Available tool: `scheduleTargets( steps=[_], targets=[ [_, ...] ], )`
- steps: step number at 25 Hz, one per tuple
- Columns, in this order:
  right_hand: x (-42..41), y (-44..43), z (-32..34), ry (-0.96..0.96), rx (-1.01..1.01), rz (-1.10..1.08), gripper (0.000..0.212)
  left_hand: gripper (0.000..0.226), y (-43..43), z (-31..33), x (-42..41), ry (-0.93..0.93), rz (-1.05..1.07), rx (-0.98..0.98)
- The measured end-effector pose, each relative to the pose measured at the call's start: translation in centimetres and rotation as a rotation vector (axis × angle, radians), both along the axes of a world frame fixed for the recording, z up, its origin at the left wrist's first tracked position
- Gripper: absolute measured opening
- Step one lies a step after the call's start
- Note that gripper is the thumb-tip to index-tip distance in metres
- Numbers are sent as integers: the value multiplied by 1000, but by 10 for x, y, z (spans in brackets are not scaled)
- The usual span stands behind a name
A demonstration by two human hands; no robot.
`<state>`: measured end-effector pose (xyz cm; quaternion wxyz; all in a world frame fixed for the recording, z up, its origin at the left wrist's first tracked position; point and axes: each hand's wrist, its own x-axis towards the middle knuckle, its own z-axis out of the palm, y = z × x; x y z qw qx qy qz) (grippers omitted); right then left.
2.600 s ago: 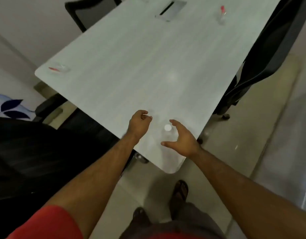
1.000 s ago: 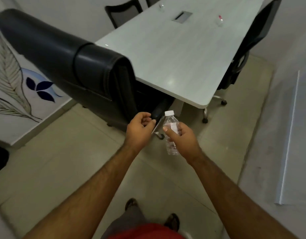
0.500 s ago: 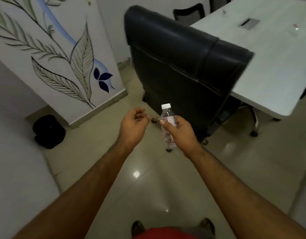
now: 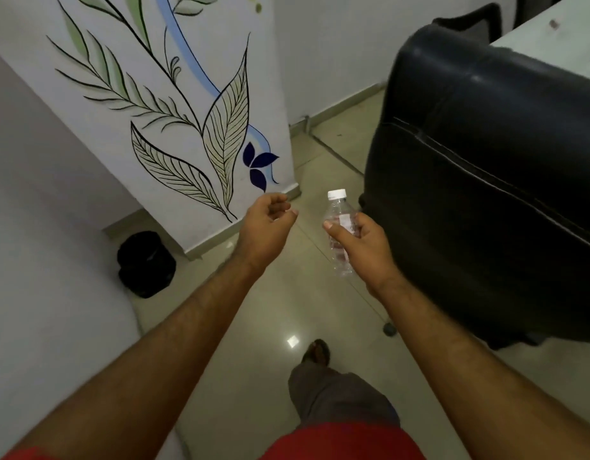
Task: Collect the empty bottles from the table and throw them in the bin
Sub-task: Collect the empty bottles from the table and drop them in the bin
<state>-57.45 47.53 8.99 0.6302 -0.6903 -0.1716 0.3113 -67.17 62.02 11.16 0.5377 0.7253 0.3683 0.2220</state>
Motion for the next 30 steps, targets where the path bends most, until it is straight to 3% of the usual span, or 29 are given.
scheduleTargets(
  steps=[2,10,19,25,30],
  targets=[
    [33,49,-5,19,8,-33,19,30,46,-3,34,31,-2,-6],
    [143,197,-11,32,-71,-198,29,31,202,-3,187,31,-124,-58],
    [308,315,-46,94,-146,-708,32,24,344,-60,429,96,-532,-63],
    [402,320,-50,130,-219,-991,21,26,340,-66,578,181,-880,-41],
    [503,287,-87,219,-177,-1167,38,45,279,-88,700,213,-1141,213]
  ],
)
